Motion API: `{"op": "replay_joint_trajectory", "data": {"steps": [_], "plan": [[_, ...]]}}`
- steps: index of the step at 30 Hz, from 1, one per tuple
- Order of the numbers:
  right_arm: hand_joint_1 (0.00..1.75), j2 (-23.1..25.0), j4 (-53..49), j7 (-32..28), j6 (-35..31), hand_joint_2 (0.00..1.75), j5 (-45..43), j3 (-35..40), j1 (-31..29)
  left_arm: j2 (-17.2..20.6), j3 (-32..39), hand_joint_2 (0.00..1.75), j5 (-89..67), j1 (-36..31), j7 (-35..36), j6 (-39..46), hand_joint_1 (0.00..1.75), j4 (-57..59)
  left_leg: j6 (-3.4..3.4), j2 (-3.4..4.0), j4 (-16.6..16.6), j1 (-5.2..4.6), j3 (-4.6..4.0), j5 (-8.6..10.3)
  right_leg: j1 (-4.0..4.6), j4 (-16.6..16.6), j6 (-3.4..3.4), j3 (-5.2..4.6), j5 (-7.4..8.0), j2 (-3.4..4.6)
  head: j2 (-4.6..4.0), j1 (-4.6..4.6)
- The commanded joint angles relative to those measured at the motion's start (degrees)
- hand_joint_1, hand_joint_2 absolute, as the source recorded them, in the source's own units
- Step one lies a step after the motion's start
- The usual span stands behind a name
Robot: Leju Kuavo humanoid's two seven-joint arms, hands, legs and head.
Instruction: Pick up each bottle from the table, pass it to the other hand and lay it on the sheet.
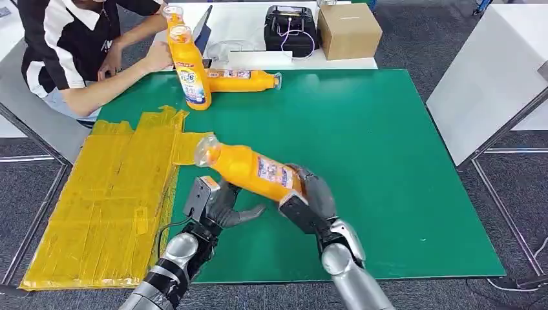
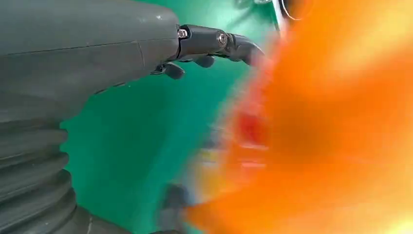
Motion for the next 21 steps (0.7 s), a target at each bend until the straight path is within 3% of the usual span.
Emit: {"op": "replay_joint_trajectory", "data": {"steps": [1, 13, 14, 19, 20, 21], "plan": [[1.75, 1.2, 9.5, -0.2, 0.0, 1.75, -0.8, 4.1, -2.0, 0.6, 0.2, 1.75, 0.6, -1.3, 0.7, -0.2, 0.00, 1.9, -0.03, 0.12, -0.1, 0.03, 0.17, -0.03, 0.04, -0.1, -0.02, 0.19, 0.01, 0.06, 0.00, 0.02], [1.75, 2.0, 12.4, -0.2, 0.9, 1.75, -0.7, 5.3, -2.7, 0.7, 0.4, 1.75, 1.7, -1.7, 0.9, -0.6, 0.00, 1.9, -0.05, 0.09, 0.0, 0.02, 0.16, -0.03, 0.02, -0.1, -0.03, 0.18, -0.01, 0.03, 0.00, 0.00], [1.75, 2.0, 12.9, -0.3, 0.9, 1.75, -0.7, 5.4, -2.9, 0.6, 0.4, 1.75, 2.1, -1.7, 0.9, -0.8, 0.00, 1.9, -0.11, 0.21, -0.1, 0.08, 0.51, -0.14, 0.10, -0.2, -0.07, 0.55, -0.07, 0.08, 0.00, 0.00], [1.75, 2.6, 15.4, -1.0, 0.6, 1.75, -1.2, 5.5, -3.6, 0.6, 1.3, 1.75, 5.4, -0.9, 0.3, -2.7, 0.00, 0.2, -0.04, 0.10, 0.0, 0.03, 0.13, -0.03, 0.03, -0.1, -0.02, 0.15, 0.00, 0.05, 0.00, 0.02], [1.75, 2.6, 15.6, -1.1, 0.6, 1.75, -1.3, 5.6, -3.6, 0.4, 1.6, 1.75, 5.9, -0.6, -0.1, -2.5, 1.62, -0.5, -0.06, 0.16, 0.0, 0.05, 0.27, -0.08, 0.05, -0.1, -0.03, 0.29, -0.02, 0.08, 0.00, 0.00], [1.75, 2.6, 15.7, -1.3, 0.6, 1.75, -1.5, 5.6, -3.5, 0.3, 1.6, 1.75, 6.1, -0.3, -0.2, -2.3, 1.75, -1.1, -0.05, 0.13, 0.0, 0.02, 0.19, -0.05, 0.03, -0.1, -0.02, 0.21, -0.01, 0.06, 0.00, 0.00]]}}
